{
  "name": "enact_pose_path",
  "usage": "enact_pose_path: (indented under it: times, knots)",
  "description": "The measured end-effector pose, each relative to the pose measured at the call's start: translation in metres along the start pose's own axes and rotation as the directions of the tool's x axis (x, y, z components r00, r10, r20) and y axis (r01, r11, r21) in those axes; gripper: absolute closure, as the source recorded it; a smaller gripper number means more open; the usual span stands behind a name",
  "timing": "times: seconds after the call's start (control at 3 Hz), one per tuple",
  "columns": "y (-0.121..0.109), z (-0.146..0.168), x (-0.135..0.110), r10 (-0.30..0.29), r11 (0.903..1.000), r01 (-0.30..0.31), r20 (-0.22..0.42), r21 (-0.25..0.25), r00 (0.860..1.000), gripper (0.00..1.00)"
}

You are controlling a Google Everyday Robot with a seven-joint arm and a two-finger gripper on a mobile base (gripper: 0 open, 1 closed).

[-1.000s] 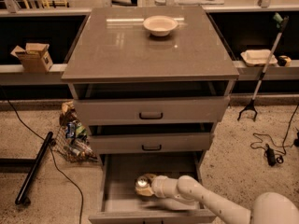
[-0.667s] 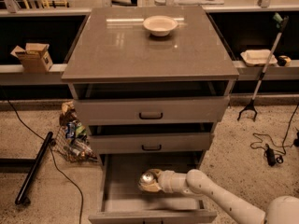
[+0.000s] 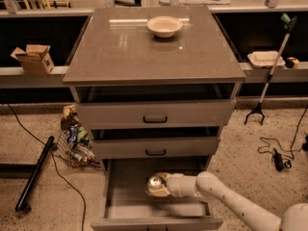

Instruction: Pick 7up can from bottom drawer and place on counter

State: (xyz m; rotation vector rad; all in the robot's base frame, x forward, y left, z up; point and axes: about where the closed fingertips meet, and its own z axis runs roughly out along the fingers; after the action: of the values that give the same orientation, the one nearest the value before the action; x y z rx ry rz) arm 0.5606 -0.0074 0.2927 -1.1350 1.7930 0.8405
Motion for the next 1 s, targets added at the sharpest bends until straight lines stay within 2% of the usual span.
enact_pose_path:
  times: [0.33,0.67,1.0]
  knots:
    - [0.009,-0.055,-0.030,-0.135,0.9898,0.134,-0.016,-0.046,0.991,1.00]
    - [0.021,-0.129,-0.074,-0.278,0.9564,0.272,-0.051,-0.108,0.959,1.00]
    - [0.025,-0.183,-0.118,-0.377,0.9170,0.356,-0.099,-0.180,0.921,1.00]
